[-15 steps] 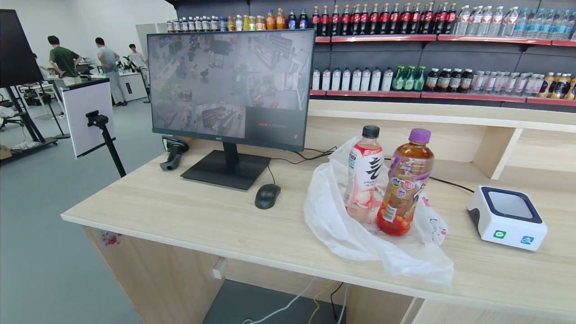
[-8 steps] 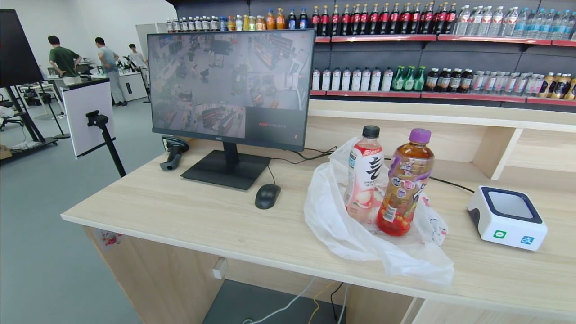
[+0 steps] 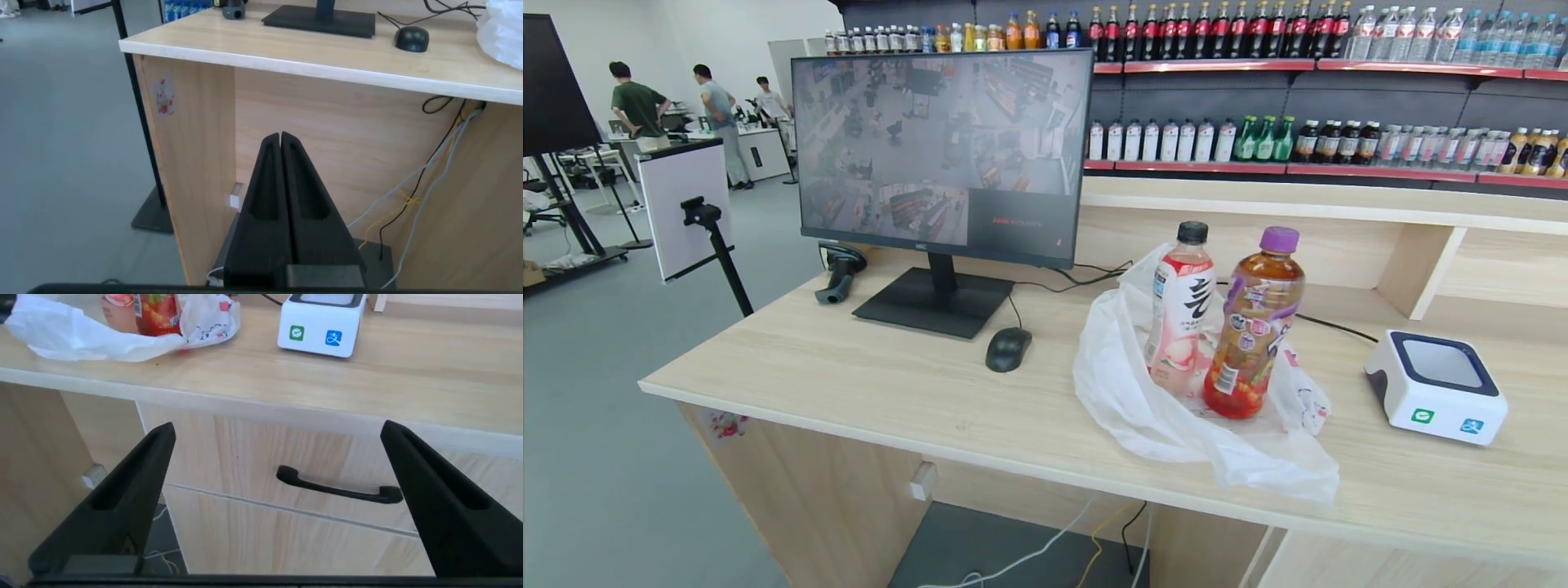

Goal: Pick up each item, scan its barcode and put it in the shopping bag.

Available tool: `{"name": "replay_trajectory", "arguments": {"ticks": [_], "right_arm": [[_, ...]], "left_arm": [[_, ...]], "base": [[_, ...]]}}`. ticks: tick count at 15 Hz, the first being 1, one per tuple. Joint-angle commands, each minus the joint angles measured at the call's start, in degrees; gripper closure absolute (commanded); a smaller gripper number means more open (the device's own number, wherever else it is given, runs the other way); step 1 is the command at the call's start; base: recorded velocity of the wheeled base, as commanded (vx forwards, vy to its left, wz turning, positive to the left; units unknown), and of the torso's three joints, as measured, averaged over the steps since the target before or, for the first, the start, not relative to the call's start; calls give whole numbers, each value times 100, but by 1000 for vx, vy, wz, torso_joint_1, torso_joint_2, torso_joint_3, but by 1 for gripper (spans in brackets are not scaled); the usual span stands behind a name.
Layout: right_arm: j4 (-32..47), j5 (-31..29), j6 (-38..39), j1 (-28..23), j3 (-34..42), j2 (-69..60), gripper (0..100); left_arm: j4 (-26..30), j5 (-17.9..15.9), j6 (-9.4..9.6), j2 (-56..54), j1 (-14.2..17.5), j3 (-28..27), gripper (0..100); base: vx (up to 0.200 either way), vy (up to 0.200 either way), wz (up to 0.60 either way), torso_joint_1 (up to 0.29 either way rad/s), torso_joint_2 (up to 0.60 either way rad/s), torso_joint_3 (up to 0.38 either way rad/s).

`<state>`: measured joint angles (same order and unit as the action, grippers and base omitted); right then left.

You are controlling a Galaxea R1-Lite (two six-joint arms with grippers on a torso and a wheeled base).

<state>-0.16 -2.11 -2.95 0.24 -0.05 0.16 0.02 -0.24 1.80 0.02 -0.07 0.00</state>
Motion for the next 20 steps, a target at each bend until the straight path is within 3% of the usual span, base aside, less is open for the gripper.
{"name": "replay_trajectory", "arguments": {"ticks": [1,4,12,16,20], "right_arm": [[-2,0,5,2,-4,-16,0],[-2,0,14,2,-4,-16,0],[7,0,357,2,5,-16,0],[7,0,339,2,5,-16,0],[7,0,251,2,5,-16,0]], "left_arm": [[-2,-2,4,-2,-1,0,100],[-2,-2,4,-2,7,0,100],[-2,-2,4,-2,-1,0,100],[-2,-2,13,-2,-1,0,100],[6,-2,22,-2,-1,0,100]], "base": [[-200,0,0,-2,7,-2],[-200,0,0,-4,1,4],[0,0,-525,4,6,2],[0,0,0,0,0,0],[0,-200,0,5,8,0]]}}
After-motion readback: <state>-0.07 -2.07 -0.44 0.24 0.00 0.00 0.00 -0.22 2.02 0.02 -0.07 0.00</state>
